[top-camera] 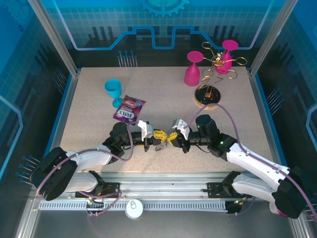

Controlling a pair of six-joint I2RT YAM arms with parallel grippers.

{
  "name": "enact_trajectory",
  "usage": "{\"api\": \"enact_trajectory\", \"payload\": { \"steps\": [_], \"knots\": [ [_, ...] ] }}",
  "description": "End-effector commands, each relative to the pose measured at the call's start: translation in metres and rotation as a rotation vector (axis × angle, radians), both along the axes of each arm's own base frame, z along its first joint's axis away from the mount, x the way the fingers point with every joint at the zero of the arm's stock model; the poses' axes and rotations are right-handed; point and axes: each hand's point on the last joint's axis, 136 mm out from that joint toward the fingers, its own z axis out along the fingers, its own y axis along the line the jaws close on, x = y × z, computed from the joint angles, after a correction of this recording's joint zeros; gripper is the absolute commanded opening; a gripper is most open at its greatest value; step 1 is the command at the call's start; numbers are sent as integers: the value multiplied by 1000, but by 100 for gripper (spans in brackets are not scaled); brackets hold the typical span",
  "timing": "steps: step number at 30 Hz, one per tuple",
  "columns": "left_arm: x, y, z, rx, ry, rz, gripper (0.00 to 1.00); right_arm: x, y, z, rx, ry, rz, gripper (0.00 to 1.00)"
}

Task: Put the keys on the keyring

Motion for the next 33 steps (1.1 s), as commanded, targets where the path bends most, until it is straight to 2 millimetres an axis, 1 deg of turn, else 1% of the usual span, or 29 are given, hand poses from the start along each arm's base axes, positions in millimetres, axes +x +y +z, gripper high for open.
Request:
{"api": "enact_trajectory", "payload": {
  "steps": [1,6,9,14,21,24,27,29,33],
  "knots": [
    [-5,-1,11,-39,-38,-24,0,-8,6,13,40,-38,31,21],
    [-5,-1,11,-38,-38,-25,0,-3,-9,11,25,-48,-47,37],
    [-5,-1,11,-39,-36,-23,0,-5,-13,5,19,-28,-64,40],
    [-5,-1,11,-40,-35,-23,0,-11,-15,-12,-3,-3,-81,41],
    [-5,-1,11,-40,-35,-25,0,-8,-18,-16,1,-35,-109,41],
    [-5,-1,11,-40,-37,-25,0,-10,-18,-12,22,-47,-108,42],
    [-5,-1,11,-38,-37,-24,0,-13,-23,-3,44,-83,-114,42],
    [-5,-1,11,-38,-37,-23,0,-13,-28,3,56,-117,-133,42],
    [-5,-1,11,-39,-37,-26,0,-14,-41,9,48,-169,-168,43]
  ]
}}
